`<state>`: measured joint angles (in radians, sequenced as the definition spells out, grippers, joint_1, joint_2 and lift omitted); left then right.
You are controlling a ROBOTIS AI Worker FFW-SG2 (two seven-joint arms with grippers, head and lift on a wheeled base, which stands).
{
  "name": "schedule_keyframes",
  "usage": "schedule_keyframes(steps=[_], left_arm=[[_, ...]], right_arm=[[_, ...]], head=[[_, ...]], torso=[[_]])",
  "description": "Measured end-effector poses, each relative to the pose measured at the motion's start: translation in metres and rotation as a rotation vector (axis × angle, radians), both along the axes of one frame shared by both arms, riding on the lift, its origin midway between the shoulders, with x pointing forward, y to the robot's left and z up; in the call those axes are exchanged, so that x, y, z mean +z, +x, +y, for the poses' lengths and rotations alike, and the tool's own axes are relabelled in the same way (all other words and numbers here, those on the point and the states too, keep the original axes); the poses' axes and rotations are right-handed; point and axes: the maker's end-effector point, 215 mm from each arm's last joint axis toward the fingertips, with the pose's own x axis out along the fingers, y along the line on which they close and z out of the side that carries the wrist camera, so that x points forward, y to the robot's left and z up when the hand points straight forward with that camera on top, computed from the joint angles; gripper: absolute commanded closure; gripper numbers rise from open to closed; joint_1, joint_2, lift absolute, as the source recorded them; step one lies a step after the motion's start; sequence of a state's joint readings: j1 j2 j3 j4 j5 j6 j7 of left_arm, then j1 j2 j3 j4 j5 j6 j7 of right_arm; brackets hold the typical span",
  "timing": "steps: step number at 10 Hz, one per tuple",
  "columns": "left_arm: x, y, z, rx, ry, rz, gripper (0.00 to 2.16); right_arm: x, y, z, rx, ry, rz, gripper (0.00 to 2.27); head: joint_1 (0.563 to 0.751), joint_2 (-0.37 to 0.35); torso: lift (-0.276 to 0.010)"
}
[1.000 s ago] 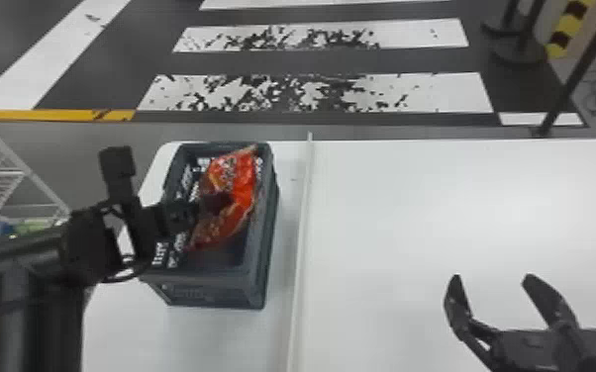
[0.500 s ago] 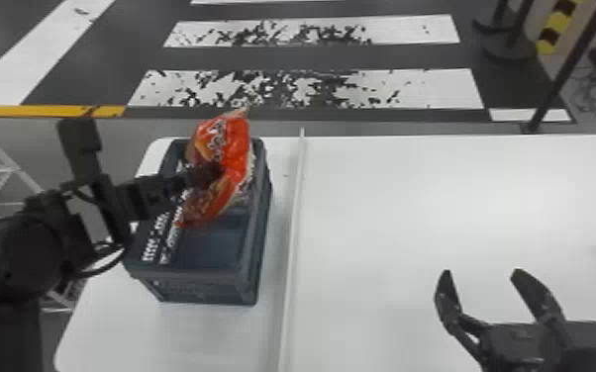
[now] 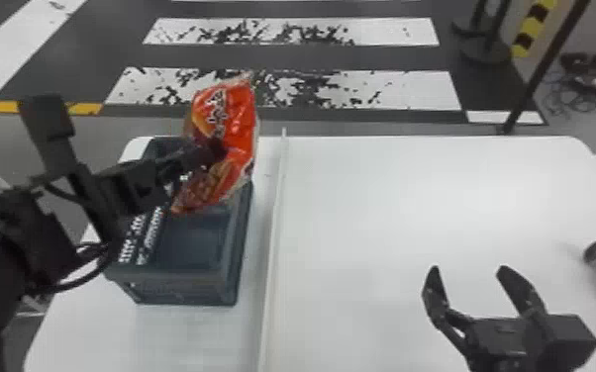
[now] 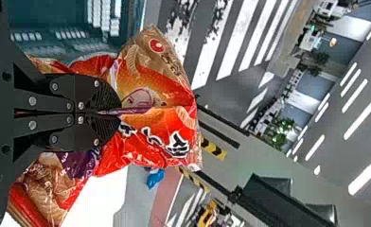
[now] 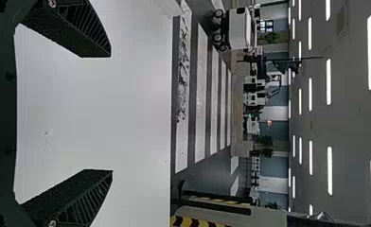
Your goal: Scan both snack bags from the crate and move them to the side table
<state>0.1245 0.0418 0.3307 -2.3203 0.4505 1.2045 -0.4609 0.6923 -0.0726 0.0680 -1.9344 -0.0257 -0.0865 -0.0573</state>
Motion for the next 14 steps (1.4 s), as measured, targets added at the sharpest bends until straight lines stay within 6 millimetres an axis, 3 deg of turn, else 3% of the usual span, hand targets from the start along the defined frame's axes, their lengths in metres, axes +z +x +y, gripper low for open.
schedule_keyframes(steps=[3,4,6,8,10,12,14], left_arm=[[0.002,-0.003,-0.098,-0.146,-0.017,0.0,2.14],[-0.007,-0.005,-0.124,-0.186,-0.004,0.017,2.14],[-0.043,-0.01,-0.17,-0.25,0.052,0.073,2.14],[-0.086,-0.007,-0.196,-0.262,0.117,0.114,2.14],[-0.124,-0.007,-0.218,-0.289,0.176,0.153,2.14],[-0.157,-0.008,-0.236,-0.298,0.221,0.186,2.14],[-0.172,-0.017,-0.271,-0.334,0.227,0.167,2.13]], right_arm=[[0.006,0.002,-0.011,-0.022,-0.004,-0.011,0.05],[0.008,0.003,-0.017,-0.037,-0.008,-0.017,0.05],[0.015,0.005,-0.038,-0.081,-0.01,-0.033,0.05],[0.033,0.007,-0.065,-0.166,-0.005,-0.092,0.05],[0.046,0.006,-0.085,-0.249,-0.006,-0.135,0.05],[0.051,0.005,-0.09,-0.267,0.007,-0.15,0.05],[0.051,0.005,-0.093,-0.277,0.01,-0.152,0.05]], head=[[0.695,-0.155],[0.695,-0.201],[0.695,-0.281],[0.695,-0.35],[0.695,-0.35],[0.695,-0.35],[0.695,-0.35]], torso=[[-0.075],[-0.075],[-0.075],[-0.075],[-0.075],[-0.075],[-0.075]])
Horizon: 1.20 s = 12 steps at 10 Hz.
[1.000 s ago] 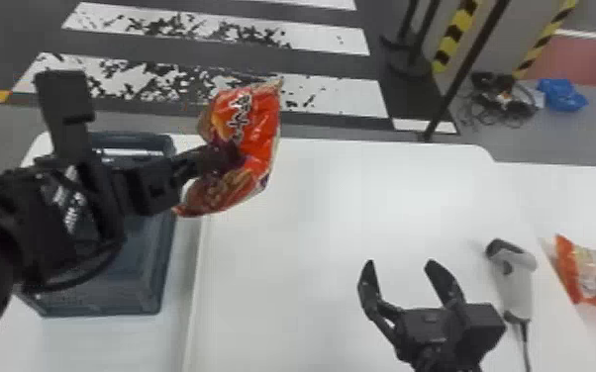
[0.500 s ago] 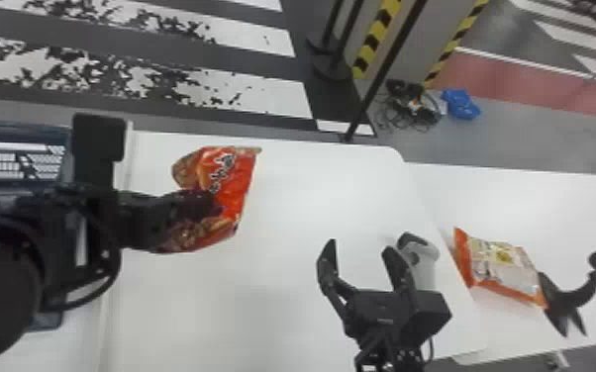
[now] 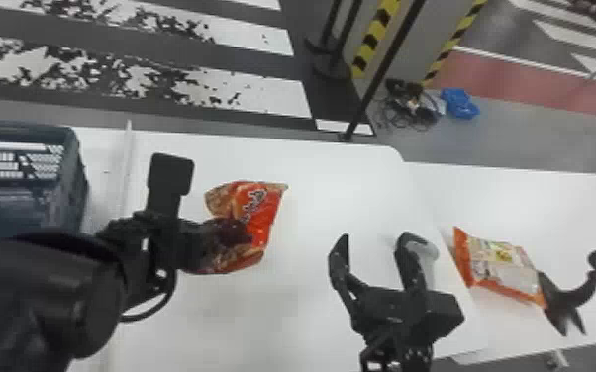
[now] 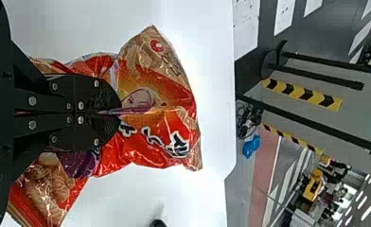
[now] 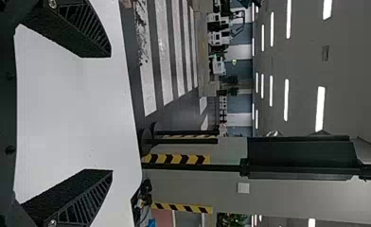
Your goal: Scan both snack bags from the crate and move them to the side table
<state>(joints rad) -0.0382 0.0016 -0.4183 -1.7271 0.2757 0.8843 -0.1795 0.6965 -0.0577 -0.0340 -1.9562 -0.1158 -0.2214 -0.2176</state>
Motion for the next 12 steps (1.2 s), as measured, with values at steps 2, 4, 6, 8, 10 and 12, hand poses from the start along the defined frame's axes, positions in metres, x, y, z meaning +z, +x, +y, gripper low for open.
schedule_keyframes(steps=[2,4,6,8,10,12], left_arm=[[-0.011,-0.013,-0.026,-0.043,0.01,-0.008,1.52],[-0.014,-0.017,-0.039,-0.017,-0.016,-0.002,0.0],[-0.01,-0.02,-0.041,0.011,-0.048,0.009,0.07],[0.003,-0.018,-0.037,0.04,-0.065,-0.01,0.07],[0.03,-0.011,-0.023,0.075,-0.055,-0.098,0.07],[0.07,-0.005,0.005,0.129,-0.076,-0.185,0.07]], right_arm=[[-0.001,0.0,-0.002,-0.006,0.011,0.001,0.05],[-0.001,0.0,-0.004,-0.008,0.014,0.0,0.05],[-0.001,0.0,-0.006,-0.008,0.016,0.0,0.05],[-0.001,0.0,-0.006,-0.007,0.021,0.0,0.05],[-0.001,-0.002,-0.004,0.0,0.026,0.003,0.05],[-0.001,-0.001,0.005,0.029,0.046,0.002,0.05]], head=[[0.695,-0.35],[0.695,-0.35],[0.695,-0.35],[0.695,-0.35],[0.695,-0.35],[0.695,-0.35]], torso=[[-0.075],[-0.075],[-0.075],[-0.075],[-0.075],[-0.075]])
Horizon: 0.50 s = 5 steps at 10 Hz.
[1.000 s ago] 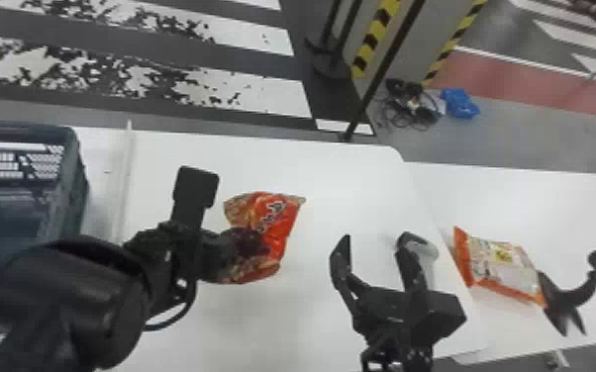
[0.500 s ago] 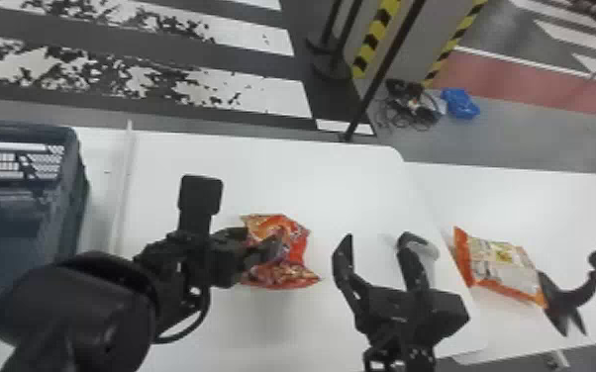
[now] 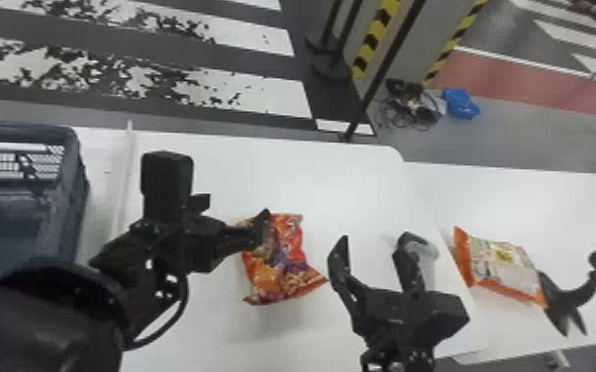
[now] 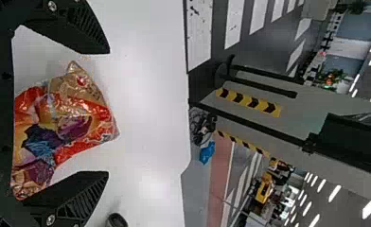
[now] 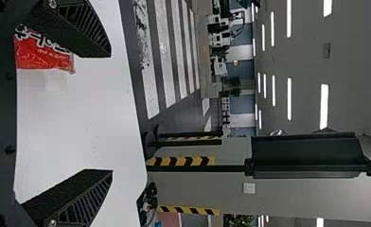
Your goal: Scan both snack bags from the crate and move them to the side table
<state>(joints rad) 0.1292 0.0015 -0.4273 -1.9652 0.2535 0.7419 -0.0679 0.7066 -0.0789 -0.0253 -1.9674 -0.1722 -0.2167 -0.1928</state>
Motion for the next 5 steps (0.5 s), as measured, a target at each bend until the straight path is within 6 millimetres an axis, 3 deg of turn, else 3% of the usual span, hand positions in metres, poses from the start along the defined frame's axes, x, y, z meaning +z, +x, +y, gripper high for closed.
schedule_keyframes(steps=[3,5], left_arm=[[0.039,0.006,0.093,0.132,-0.036,-0.077,0.08],[0.047,-0.001,0.163,0.206,0.055,-0.161,0.08]], right_arm=[[-0.012,0.005,0.017,0.087,0.082,0.054,0.05],[-0.032,0.005,0.023,0.148,0.203,0.135,0.08]], head=[[0.695,-0.347],[0.695,-0.267]], torso=[[-0.075],[-0.075]])
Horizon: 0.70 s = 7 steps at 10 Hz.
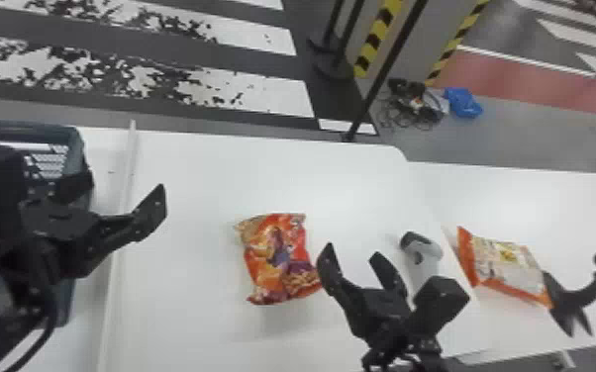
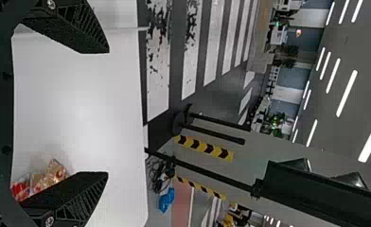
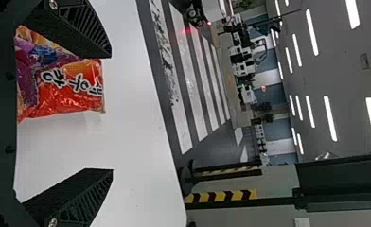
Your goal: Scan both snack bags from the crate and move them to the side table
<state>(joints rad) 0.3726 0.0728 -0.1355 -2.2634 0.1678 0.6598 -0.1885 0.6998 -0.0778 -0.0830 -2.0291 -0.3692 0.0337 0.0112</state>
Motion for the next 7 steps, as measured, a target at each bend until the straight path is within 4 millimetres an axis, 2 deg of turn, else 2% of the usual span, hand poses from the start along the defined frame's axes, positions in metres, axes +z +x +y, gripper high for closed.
schedule_keyframes(steps=[1,3,5,7], left_arm=[[-0.001,-0.003,0.029,0.028,0.042,-0.024,0.08],[0.007,-0.008,0.065,0.043,0.061,-0.101,0.08],[0.013,-0.019,0.093,0.062,0.07,-0.173,0.08],[0.007,-0.027,0.107,0.086,0.065,-0.177,0.08]], right_arm=[[-0.011,-0.002,0.003,0.023,0.065,0.048,0.08],[-0.029,-0.011,0.012,0.067,0.182,0.145,0.08],[-0.046,-0.021,0.018,0.092,0.278,0.238,0.08],[-0.059,-0.029,0.032,0.137,0.363,0.318,0.08]], head=[[0.695,-0.22],[0.695,-0.154],[0.695,-0.114],[0.695,-0.072]], torso=[[-0.075],[-0.075],[-0.075],[-0.075]])
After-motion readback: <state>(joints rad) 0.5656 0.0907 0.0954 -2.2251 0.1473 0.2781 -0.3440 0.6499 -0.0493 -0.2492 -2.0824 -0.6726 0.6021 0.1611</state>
